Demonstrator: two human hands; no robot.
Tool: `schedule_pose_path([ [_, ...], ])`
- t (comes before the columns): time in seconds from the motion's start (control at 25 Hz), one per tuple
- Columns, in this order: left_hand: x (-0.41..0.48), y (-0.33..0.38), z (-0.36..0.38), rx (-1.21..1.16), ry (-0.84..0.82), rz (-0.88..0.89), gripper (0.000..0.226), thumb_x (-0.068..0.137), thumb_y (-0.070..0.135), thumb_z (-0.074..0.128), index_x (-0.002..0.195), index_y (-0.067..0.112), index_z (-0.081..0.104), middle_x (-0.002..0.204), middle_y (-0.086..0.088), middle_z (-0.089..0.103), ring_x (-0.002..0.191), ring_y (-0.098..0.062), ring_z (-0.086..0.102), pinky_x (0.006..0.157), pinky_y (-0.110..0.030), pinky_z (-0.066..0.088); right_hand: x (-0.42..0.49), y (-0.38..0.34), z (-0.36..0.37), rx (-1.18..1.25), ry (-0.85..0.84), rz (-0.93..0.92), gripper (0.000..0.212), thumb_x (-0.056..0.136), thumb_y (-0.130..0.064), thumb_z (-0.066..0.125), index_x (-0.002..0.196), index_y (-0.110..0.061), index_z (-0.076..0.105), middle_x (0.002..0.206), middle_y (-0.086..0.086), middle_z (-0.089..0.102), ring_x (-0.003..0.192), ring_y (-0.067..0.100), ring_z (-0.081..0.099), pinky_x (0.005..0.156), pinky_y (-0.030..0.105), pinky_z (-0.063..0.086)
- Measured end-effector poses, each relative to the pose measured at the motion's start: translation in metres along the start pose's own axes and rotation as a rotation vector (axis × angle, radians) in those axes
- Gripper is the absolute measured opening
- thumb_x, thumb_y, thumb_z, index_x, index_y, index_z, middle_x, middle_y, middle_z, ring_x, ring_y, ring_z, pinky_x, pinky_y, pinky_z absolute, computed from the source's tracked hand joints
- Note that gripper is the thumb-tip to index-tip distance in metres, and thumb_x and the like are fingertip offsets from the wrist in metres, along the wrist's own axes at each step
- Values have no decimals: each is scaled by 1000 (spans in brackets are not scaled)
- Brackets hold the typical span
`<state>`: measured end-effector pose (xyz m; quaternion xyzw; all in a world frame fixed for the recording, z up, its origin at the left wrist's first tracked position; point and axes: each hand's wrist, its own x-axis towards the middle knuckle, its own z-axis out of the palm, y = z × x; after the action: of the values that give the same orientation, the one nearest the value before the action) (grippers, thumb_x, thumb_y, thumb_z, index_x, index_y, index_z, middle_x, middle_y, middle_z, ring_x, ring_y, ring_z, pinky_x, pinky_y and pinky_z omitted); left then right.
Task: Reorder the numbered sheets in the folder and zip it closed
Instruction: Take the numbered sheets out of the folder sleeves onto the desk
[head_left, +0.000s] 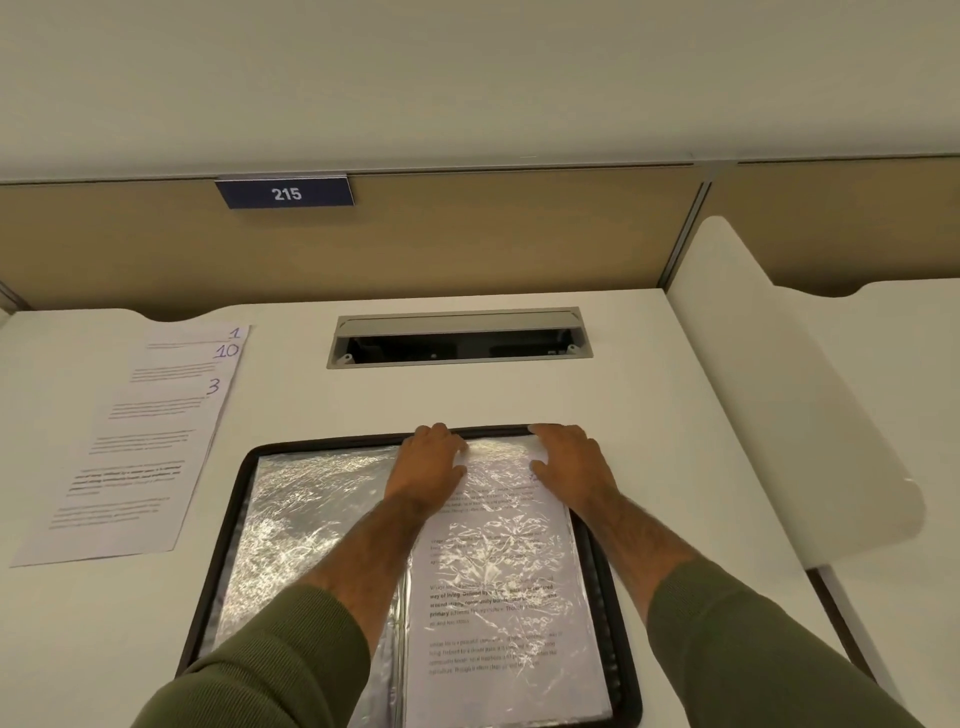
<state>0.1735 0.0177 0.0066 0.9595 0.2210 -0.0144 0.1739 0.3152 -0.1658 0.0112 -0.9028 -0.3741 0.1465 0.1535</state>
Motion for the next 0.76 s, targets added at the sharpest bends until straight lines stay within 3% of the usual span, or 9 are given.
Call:
schedule_pose_path([
  [0.16, -1, -3, 4, -16, -8, 6, 46, 95, 30, 63, 139, 24, 52, 137, 3, 51, 125, -21, 45, 107, -37, 36, -4, -1, 7, -125, 15, -63, 41, 94, -25, 56, 136, -23, 57, 124, 1, 66, 125, 23, 52, 96, 38, 44],
  [0.28, -1, -3, 4, -27, -15, 15, 58, 95, 28, 63, 149, 24, 43, 146, 2, 47, 133, -22, 41, 113, -40, 33, -6, -3, 9, 15, 92, -42, 39, 95, -18, 56, 133, -23, 61, 117, -1, 69, 117, 19, 56, 94, 37, 47],
  [0.48, 4, -2, 1, -50, 41, 35, 35, 95, 27, 63, 130, 24, 59, 128, 3, 57, 120, -19, 47, 105, -36, 37, -3, -10, 4, 272, 102, 41, 31, 96, -15, 54, 124, -25, 63, 98, -5, 68, 94, 11, 60, 85, 32, 53],
  [0.68, 14, -2, -7, -144, 63, -4, 8, 94, 29, 66, 100, 25, 64, 104, 6, 62, 102, -17, 52, 91, -35, 42, 6, -15, -4, 573, 127, 179, 45, 91, -20, 73, 133, -18, 57, 132, 2, 55, 108, 16, 59, 93, 27, 52],
  [0.76, 19, -2, -10, -172, 23, -16, 7, 93, 30, 68, 95, 27, 63, 101, 7, 60, 99, -15, 52, 88, -34, 44, 9, -16, -6, 669, 138, 282, 51, 88, -26, 77, 134, -18, 56, 134, 4, 54, 113, 21, 61, 97, 35, 55],
])
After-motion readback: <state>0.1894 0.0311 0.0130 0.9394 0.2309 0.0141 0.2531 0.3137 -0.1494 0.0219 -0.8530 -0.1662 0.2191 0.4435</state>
